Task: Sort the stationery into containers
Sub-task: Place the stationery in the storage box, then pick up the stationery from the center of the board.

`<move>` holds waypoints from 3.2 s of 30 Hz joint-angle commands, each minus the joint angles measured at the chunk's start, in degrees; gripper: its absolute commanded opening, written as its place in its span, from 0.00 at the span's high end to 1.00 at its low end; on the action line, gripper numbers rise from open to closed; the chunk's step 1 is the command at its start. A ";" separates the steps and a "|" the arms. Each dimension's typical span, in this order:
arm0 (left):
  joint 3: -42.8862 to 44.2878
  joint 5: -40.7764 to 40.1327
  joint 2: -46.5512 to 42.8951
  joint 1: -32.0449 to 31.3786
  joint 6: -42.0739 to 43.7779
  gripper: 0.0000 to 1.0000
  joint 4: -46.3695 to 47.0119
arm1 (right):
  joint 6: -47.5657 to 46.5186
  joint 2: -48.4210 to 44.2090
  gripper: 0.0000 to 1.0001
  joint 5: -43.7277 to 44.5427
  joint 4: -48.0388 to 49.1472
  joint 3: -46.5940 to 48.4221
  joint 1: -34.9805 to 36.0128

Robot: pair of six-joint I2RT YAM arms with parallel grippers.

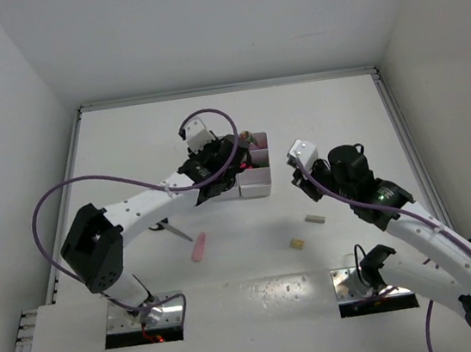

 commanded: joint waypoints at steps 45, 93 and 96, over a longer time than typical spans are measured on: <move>9.52 -7.13 8.43 -0.86 -12.02 0.48 -3.91 | 0.34 -2.75 0.88 1.88 2.95 0.04 -0.26; -16.93 38.14 -0.27 1.96 12.50 0.42 -24.82 | -2.48 -4.50 0.42 -3.21 -1.89 0.65 -0.26; -16.94 38.14 -0.27 3.36 13.20 0.43 -24.30 | -2.48 -4.50 0.42 -3.21 -1.89 0.65 -0.26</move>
